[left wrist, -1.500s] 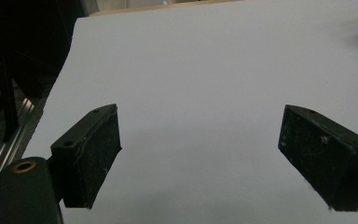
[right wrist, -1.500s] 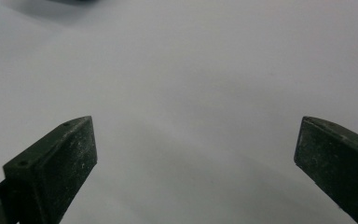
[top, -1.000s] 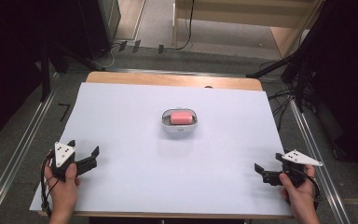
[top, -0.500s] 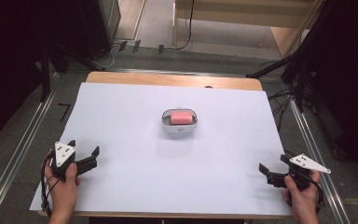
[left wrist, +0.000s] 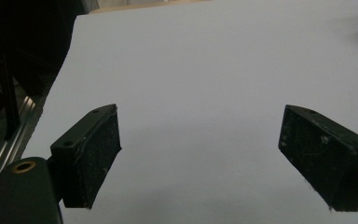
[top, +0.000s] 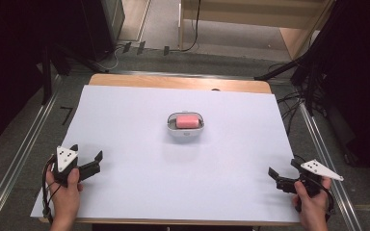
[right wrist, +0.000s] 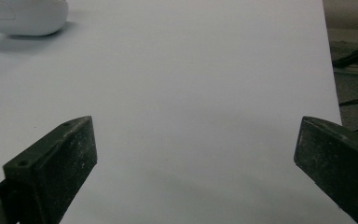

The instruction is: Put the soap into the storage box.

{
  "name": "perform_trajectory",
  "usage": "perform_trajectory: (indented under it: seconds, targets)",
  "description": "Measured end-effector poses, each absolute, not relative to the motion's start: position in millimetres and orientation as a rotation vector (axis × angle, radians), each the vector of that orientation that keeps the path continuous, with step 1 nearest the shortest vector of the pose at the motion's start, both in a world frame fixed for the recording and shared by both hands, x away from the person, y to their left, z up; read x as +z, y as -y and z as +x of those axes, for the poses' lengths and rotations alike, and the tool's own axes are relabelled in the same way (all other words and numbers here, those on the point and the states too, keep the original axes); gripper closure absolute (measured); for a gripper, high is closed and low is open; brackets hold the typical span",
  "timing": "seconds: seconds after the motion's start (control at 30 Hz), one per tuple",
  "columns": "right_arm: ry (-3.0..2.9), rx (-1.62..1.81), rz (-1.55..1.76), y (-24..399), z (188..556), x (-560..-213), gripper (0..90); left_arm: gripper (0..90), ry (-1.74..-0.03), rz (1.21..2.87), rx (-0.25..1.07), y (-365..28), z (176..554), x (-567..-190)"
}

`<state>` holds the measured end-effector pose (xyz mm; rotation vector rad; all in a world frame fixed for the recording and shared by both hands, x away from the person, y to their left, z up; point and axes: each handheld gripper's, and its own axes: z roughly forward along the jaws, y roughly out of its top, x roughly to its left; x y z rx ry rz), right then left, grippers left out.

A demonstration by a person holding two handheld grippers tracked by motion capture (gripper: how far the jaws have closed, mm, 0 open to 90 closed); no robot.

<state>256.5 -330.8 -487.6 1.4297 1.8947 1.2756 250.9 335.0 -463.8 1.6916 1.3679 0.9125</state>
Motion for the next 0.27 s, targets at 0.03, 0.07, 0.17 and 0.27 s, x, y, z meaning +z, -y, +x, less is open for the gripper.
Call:
perform_trajectory:
  seconds: [0.03,0.07,0.17,0.27]
  targets:
    - [-1.895,1.274,1.433,330.8,256.5,-487.6,0.0,13.5,-1.369,1.691,0.914,-335.0,251.1,-463.9]
    - [-1.896,1.273,1.429,330.3,256.8,-487.7,0.0,13.5,-1.37,1.69,0.911,-335.2,251.2,-463.9]
    - [-1.907,1.249,1.423,328.5,257.2,-487.9,0.0,13.5,-1.376,1.691,0.908,-335.6,251.6,-463.8]
    - [-1.908,1.25,1.426,328.8,257.4,-488.0,0.0,13.5,-1.377,1.692,0.907,-335.5,251.7,-463.8]
